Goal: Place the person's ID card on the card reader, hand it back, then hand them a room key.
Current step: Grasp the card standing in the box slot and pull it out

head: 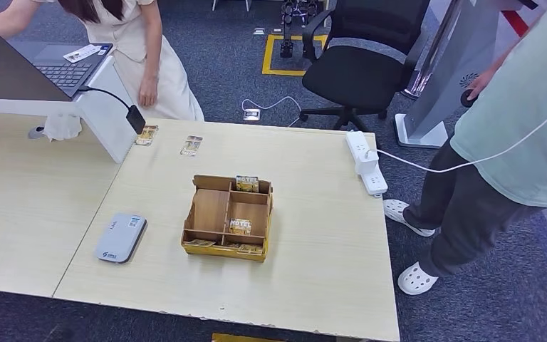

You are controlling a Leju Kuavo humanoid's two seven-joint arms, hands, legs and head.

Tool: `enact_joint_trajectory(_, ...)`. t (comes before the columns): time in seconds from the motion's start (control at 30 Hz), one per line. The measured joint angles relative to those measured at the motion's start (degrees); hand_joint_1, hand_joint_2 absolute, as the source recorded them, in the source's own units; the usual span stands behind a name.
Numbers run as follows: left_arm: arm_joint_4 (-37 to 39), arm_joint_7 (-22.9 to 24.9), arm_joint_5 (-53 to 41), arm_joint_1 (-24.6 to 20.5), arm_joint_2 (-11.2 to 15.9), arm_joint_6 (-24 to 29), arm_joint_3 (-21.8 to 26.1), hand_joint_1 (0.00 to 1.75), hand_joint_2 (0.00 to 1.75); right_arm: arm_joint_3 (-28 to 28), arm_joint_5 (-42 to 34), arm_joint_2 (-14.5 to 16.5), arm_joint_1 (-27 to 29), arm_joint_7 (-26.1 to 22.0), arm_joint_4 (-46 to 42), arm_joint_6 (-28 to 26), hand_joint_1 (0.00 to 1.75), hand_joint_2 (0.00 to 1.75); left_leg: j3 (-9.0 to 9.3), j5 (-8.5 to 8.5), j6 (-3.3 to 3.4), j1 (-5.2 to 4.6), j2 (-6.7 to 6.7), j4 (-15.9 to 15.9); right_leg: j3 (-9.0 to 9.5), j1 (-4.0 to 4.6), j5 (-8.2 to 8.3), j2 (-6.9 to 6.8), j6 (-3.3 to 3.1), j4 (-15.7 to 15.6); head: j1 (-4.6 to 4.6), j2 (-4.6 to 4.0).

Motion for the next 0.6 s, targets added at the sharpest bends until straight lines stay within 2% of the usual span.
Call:
enact_joint_trajectory(0.07, -1.63, -0.11, -0.75, -0.68, -0.06, 0.04, 1.46, 0.0, 1.75, 0.21, -0.05, 0.02, 0.47, 0.39, -0.78, -0.03, 0.0, 0.0, 0.0, 0.0, 0.0, 0.0, 0.0, 0.0, 0.0, 0.0, 0.0, 0.0, 0.0, 0.0, -0.01, 0.0)
enact_joint_trajectory(0.13, -5.88, -1.13, -1.89, -2.79, -0.11, 0.66, 5.34, 0.0, 1.75, 0.7, -0.15, 0.05, 1.49, 1.31, -2.6, -0.06, 0.0, 0.0, 0.0, 0.0, 0.0, 0.0, 0.0, 0.0, -0.04, 0.0, 0.0, 0.0, -0.01, 0.0, -0.01, 0.0)
enact_joint_trajectory(0.2, -11.75, -3.63, -0.58, -6.08, 0.22, 3.15, 10.37, 0.0, 1.75, 1.35, -0.28, 0.08, 2.66, 2.32, -4.63, -0.11, 0.0, 0.0, 0.0, 0.0, 0.0, 0.0, 0.0, 0.0, -0.06, 0.0, -0.01, 0.0, -0.01, 0.0, 0.01, 0.0)
enact_joint_trajectory(0.27, -15.36, -6.19, 3.12, -8.15, 1.03, 5.78, 12.85, 0.0, 1.75, 1.74, -0.36, 0.08, 3.22, 2.69, -5.55, -0.23, 0.0, 0.0, 0.0, 0.0, 0.0, 0.0, 0.0, 0.0, -0.04, 0.0, 0.0, 0.0, -0.01, 0.0, 0.01, 0.0)
enact_joint_trajectory(0.43, -18.19, -11.41, 11.76, -9.41, 3.33, 7.57, 13.25, 0.0, 1.75, 1.9, -0.45, 0.1, 3.4, 2.66, -5.71, -0.64, 0.0, 0.0, 0.01, 0.01, -0.02, 0.0, 0.01, 0.0, -0.02, 0.0, 0.0, 0.0, -0.01, 0.01, 0.0, 0.0)
enact_joint_trajectory(0.6, -19.9, -17.8, 22.17, -9.45, 5.36, 4.69, 12.41, 0.0, 1.75, 1.93, -0.45, 0.09, 3.51, 2.56, -5.86, -0.83, 0.0, 0.0, 0.0, 0.01, -0.02, 0.0, 0.05, 0.0, -0.17, 0.0, -0.01, 0.04, -0.02, 0.01, 0.01, 0.0)
